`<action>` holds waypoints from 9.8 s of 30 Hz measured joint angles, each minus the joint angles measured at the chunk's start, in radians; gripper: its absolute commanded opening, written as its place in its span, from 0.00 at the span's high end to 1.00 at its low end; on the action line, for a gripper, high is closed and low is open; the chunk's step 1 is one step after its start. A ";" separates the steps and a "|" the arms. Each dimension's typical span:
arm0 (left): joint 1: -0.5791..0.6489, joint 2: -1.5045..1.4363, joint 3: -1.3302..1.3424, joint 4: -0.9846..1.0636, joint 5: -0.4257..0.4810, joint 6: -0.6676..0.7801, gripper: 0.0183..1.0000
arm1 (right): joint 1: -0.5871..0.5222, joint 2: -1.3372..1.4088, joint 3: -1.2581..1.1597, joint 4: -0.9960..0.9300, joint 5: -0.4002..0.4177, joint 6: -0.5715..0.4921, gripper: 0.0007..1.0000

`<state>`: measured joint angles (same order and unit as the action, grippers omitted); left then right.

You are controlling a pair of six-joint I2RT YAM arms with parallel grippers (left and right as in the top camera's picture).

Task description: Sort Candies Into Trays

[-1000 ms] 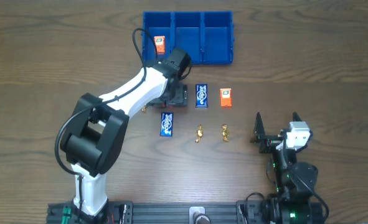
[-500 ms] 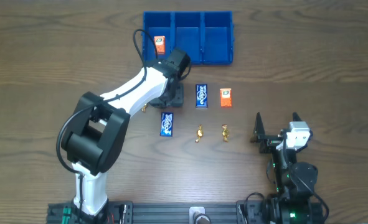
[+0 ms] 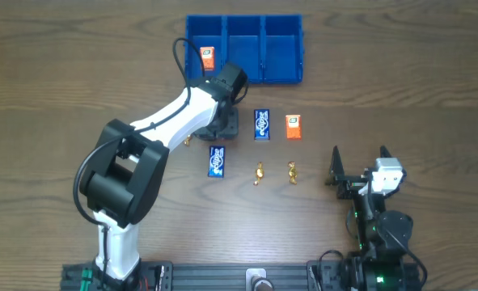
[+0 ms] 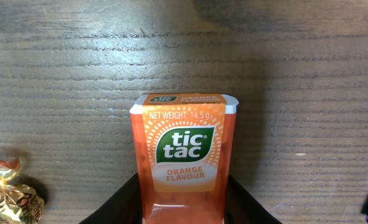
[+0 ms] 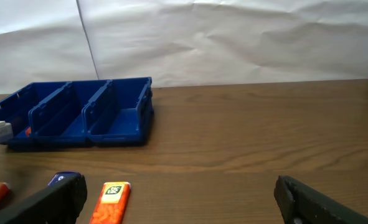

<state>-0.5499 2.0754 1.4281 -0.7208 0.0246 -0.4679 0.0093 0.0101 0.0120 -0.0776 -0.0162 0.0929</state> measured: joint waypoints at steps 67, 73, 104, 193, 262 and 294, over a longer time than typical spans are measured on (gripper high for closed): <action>-0.245 0.137 0.806 -0.289 -0.164 -0.107 0.13 | 0.000 0.000 0.000 0.000 0.000 0.000 0.00; -0.326 0.240 0.806 -0.294 -0.123 -0.216 0.14 | 0.000 0.000 0.000 0.000 0.000 0.000 0.00; -0.323 0.461 0.805 -0.293 -0.045 -0.330 0.34 | 0.000 0.000 0.000 0.000 0.000 0.000 0.00; 0.208 0.265 0.838 -0.277 -0.059 0.185 0.64 | 0.000 0.000 0.000 0.000 0.000 0.000 0.00; 0.495 -2.063 -1.410 0.697 0.077 0.360 0.00 | 0.000 0.000 0.000 0.000 0.000 -0.003 0.00; 0.495 -2.063 -1.408 0.692 0.077 0.360 0.00 | 0.000 0.000 0.000 0.016 0.000 -0.003 0.00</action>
<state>-0.0547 0.0120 0.0204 -0.0288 0.1020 -0.1074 0.0093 0.0101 0.0116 -0.0620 -0.0162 0.0898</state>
